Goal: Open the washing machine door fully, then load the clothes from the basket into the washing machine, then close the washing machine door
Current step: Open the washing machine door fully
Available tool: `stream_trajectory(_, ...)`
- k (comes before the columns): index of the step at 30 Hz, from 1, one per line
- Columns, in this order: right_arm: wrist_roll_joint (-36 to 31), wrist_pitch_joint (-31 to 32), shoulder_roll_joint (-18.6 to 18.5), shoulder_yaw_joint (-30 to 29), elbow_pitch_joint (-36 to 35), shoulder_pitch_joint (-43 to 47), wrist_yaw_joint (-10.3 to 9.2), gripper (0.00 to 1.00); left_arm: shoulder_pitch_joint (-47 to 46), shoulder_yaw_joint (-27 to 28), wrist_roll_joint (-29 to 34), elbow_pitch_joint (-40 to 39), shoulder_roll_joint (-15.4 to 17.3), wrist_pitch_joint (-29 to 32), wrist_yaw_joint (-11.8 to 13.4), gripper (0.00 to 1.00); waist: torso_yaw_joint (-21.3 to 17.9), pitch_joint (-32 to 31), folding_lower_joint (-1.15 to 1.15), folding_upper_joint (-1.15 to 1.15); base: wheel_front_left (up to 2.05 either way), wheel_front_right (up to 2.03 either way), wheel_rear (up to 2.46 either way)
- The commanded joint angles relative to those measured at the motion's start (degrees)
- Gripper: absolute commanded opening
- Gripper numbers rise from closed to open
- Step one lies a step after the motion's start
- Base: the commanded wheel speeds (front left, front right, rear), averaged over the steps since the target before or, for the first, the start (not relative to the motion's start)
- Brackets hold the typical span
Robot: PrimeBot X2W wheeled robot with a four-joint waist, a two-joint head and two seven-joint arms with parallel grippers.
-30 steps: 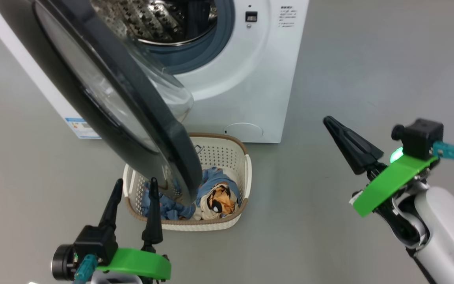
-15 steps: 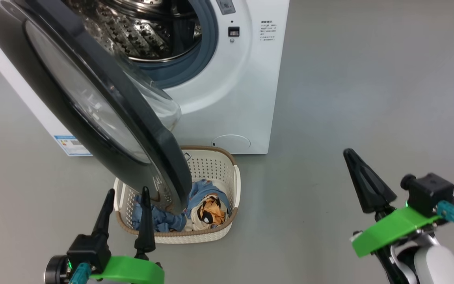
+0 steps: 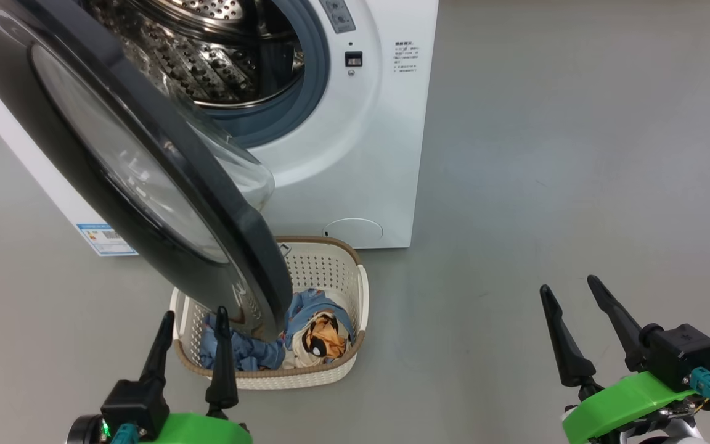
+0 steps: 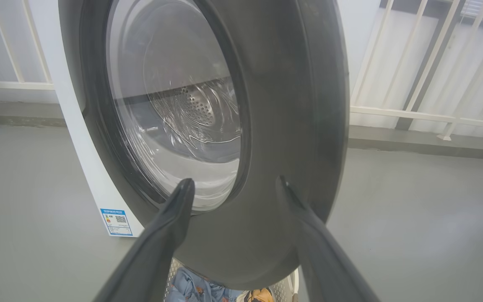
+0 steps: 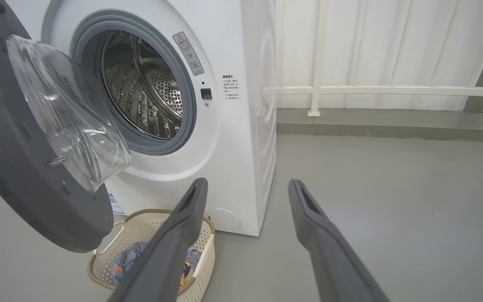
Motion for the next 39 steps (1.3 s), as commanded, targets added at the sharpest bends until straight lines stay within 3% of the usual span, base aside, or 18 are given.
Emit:
stream_trajectory(1, -0.71, -0.63, 0.15, 1.15, -1.32, -0.38, 0.09, 1.0, -0.56, 1.98, 0.9, -1.39, 0.6, -0.36, -0.21, 1.0, -0.06, -0.05, 0.0, 0.0, 0.0, 0.0, 0.0)
stream_trajectory(39, 0.67, -1.38, 0.41, 0.09, 1.88, 0.61, 0.09, 1.0, 0.85, 0.42, 0.98, -0.6, 0.6, -0.36, -0.59, 1.0, -0.5, -1.72, 0.0, 0.0, 0.0, 0.0, 0.0)
